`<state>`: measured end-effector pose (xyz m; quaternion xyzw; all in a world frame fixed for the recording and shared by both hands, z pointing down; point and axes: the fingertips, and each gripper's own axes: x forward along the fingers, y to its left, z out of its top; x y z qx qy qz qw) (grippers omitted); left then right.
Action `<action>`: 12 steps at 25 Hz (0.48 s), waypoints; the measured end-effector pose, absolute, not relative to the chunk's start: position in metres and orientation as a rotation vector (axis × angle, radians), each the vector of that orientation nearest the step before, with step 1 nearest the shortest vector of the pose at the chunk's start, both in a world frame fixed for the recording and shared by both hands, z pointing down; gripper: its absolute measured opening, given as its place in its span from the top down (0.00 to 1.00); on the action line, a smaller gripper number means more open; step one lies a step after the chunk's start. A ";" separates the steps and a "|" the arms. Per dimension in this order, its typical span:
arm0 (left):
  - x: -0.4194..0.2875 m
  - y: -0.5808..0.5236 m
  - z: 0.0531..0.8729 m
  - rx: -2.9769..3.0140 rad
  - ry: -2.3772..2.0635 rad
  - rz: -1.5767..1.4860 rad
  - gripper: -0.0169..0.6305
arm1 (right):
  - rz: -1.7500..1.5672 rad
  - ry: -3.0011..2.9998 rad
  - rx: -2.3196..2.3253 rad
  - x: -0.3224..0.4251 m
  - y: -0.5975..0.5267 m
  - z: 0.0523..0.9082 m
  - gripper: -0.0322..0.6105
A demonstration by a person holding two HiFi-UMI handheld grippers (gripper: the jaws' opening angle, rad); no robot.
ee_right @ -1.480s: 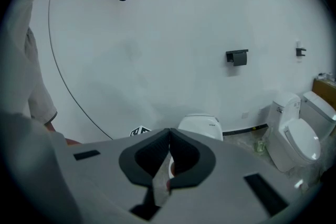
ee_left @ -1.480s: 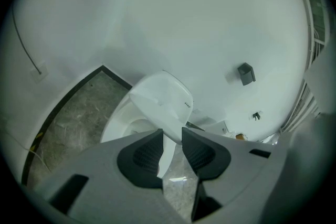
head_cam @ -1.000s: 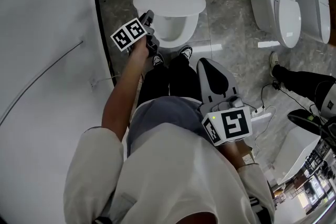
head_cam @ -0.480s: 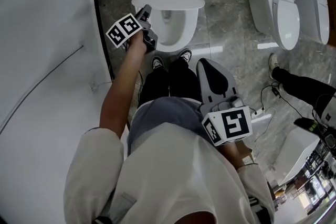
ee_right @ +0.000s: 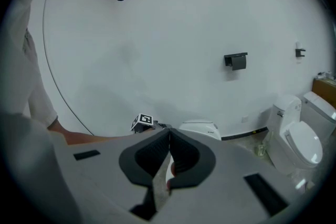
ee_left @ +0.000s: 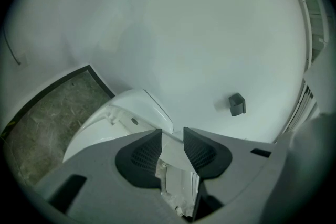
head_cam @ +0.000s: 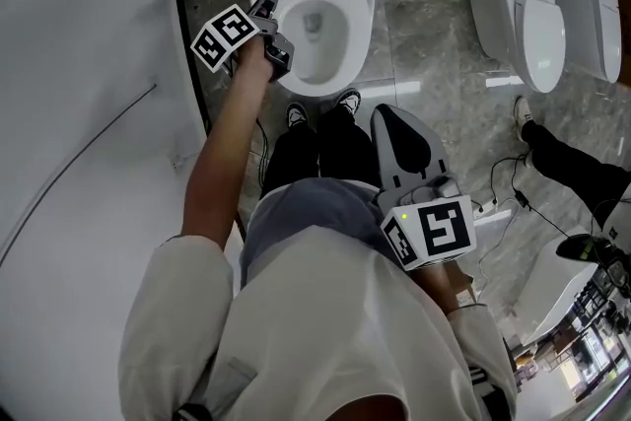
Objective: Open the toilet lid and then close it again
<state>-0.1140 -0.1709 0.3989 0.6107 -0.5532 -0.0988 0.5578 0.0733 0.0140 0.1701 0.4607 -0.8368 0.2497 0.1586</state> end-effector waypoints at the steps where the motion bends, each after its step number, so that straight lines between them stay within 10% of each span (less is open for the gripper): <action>1: -0.114 -0.175 0.397 1.440 -1.306 -0.239 0.79 | 0.715 -2.392 1.317 0.074 0.012 0.170 0.93; 12: -0.118 -0.213 0.388 1.436 -1.314 -0.280 0.79 | 0.728 -2.382 1.319 0.082 -0.002 0.176 0.93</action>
